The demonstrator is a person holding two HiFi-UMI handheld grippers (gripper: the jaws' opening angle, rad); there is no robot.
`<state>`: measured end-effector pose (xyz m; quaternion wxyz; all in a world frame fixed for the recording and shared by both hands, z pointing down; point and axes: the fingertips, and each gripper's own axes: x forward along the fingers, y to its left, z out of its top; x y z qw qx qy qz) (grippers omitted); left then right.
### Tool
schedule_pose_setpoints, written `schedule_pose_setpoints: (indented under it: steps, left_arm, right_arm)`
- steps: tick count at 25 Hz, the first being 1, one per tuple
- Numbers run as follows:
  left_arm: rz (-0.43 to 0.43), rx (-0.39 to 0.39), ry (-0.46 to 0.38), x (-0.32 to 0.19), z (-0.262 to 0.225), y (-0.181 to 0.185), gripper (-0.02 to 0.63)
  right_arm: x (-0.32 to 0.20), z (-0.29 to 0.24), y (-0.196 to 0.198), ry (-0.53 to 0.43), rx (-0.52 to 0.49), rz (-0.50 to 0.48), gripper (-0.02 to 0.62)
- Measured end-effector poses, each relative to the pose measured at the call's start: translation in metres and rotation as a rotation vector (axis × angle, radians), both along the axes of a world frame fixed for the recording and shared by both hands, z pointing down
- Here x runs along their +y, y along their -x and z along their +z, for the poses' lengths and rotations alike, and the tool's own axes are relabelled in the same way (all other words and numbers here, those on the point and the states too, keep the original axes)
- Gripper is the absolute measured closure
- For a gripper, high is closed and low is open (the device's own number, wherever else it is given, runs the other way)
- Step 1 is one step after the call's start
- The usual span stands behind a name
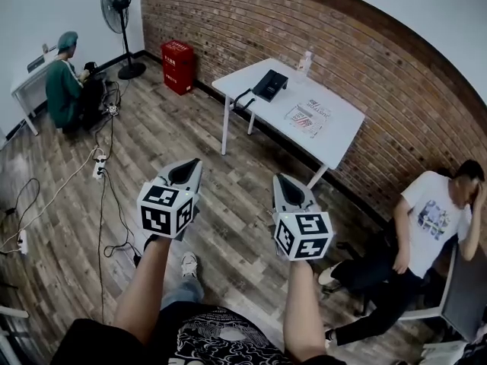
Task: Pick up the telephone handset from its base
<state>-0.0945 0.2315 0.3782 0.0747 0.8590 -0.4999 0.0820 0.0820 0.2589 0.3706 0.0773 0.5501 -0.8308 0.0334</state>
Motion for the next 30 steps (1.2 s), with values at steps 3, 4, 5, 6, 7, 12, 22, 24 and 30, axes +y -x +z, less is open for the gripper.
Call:
schedule_pose_setpoints:
  steps: [3, 4, 5, 6, 7, 12, 22, 24, 30]
  left_arm:
    - [0.005, 0.002, 0.005, -0.025, 0.004, 0.005, 0.601]
    - [0.007, 0.003, 0.005, -0.036, 0.005, 0.008, 0.601]
    - [0.01, 0.004, 0.005, -0.047, 0.006, 0.01, 0.601]
    - [0.012, 0.005, 0.007, -0.059, 0.008, 0.013, 0.601]
    - [0.015, 0.007, 0.01, -0.072, 0.009, 0.016, 0.601]
    - [0.039, 0.025, 0.029, -0.136, 0.012, 0.031, 0.601]
    - [0.129, 0.054, 0.047, -0.241, 0.014, 0.051, 0.598]
    - [0.145, 0.054, 0.052, -0.258, 0.016, 0.055, 0.598]
    - [0.196, 0.059, 0.067, -0.306, 0.022, 0.061, 0.563]
  right_arm:
    - [-0.023, 0.002, 0.003, 0.001, 0.001, 0.008, 0.597]
    - [-0.033, 0.003, 0.005, 0.002, 0.002, 0.012, 0.597]
    - [-0.044, 0.004, 0.007, 0.004, 0.004, 0.015, 0.597]
    - [-0.056, 0.004, 0.009, 0.005, 0.006, 0.019, 0.597]
    - [-0.067, 0.005, 0.012, 0.007, 0.008, 0.022, 0.597]
    - [-0.127, 0.006, 0.03, 0.026, 0.017, 0.04, 0.597]
    - [-0.224, 0.005, 0.066, 0.049, 0.058, 0.08, 0.597]
    - [-0.24, 0.007, 0.071, 0.055, 0.059, 0.092, 0.597]
    - [-0.282, 0.009, 0.079, 0.062, 0.058, 0.131, 0.597]
